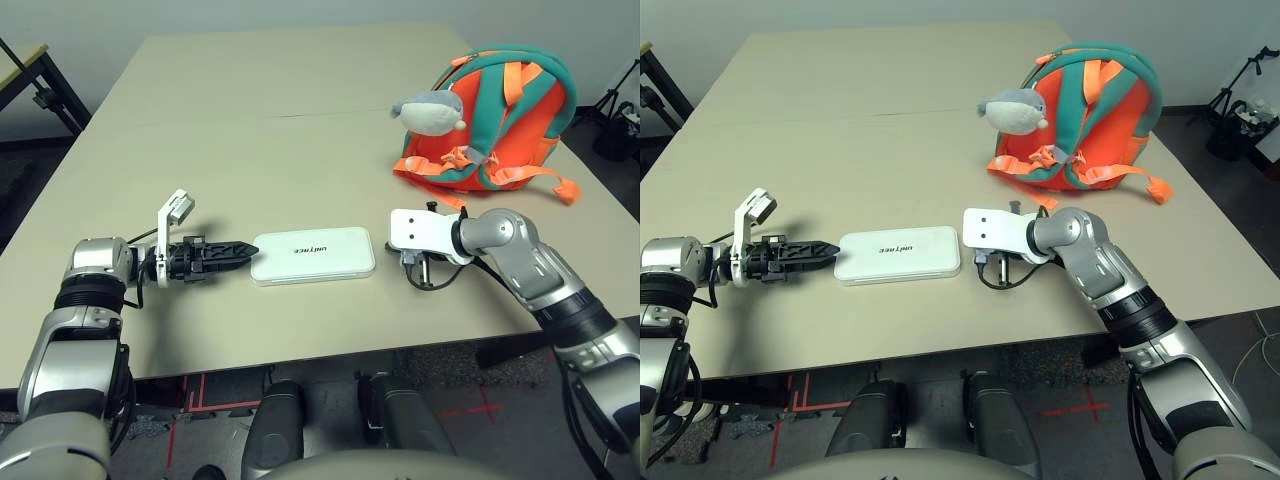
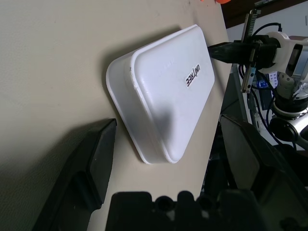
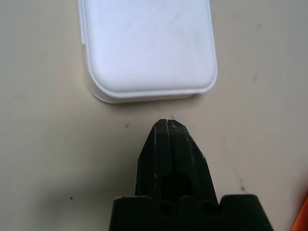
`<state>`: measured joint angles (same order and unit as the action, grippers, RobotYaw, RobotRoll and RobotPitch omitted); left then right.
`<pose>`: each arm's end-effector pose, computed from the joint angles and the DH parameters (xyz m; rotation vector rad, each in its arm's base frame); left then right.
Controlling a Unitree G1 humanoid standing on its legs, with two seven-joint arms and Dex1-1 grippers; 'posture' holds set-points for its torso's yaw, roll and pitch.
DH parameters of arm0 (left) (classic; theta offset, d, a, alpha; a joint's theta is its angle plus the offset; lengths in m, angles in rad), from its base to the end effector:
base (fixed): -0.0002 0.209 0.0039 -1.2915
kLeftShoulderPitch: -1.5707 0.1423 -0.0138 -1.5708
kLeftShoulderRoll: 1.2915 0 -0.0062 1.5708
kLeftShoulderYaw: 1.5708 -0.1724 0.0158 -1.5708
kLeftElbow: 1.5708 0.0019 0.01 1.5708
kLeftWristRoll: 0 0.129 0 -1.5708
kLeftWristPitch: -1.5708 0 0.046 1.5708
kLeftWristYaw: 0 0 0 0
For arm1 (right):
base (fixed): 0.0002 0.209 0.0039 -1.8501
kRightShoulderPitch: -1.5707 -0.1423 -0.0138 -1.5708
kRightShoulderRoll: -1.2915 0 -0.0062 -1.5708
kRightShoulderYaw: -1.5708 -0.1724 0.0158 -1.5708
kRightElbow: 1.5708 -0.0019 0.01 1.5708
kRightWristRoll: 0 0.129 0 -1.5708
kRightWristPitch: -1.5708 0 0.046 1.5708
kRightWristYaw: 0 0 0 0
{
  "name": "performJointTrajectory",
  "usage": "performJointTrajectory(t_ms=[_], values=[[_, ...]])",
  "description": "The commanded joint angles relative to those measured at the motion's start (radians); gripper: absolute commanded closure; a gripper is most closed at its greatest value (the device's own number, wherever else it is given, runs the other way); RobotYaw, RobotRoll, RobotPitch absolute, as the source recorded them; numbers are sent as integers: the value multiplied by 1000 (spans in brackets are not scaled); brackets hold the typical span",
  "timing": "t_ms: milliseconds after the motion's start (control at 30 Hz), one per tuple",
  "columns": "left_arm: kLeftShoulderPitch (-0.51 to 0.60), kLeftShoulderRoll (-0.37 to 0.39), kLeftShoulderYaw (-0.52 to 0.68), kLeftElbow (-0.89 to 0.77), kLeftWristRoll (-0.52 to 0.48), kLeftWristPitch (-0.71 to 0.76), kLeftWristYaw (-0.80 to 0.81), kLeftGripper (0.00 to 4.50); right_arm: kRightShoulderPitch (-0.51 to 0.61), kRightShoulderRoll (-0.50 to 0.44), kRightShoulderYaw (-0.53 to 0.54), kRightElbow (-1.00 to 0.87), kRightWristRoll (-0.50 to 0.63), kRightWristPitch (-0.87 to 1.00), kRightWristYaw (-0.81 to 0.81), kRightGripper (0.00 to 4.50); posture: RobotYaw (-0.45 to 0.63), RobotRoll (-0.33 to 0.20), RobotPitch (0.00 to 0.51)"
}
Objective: Put the pencil case into the backpack and zip it.
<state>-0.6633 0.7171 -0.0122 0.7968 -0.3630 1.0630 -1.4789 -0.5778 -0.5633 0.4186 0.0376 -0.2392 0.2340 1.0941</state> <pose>0.2583 0.3089 0.1067 -0.7077 0.8718 -0.9136 0.2720 -0.1545 0.1573 -0.9921 0.2778 1.2268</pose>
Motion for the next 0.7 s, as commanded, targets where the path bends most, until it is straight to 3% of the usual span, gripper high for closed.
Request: performJointTrajectory(t_ms=[33, 300, 700], values=[[-4, 10, -24, 23, 20, -5, 27, 182, -44, 61, 67, -57, 1, 20, 31, 4500, 95, 0, 97], [-30, -14, -36, 48, 27, -19, 28, 182, -109, 204, 150, -52, -26, 39, 37, 4500, 84, 0, 87], [-25, -17, -39, 53, 35, -25, 14, 182, -100, 200, 146, -11, -52, 10, 37, 4500, 82, 0, 99]])
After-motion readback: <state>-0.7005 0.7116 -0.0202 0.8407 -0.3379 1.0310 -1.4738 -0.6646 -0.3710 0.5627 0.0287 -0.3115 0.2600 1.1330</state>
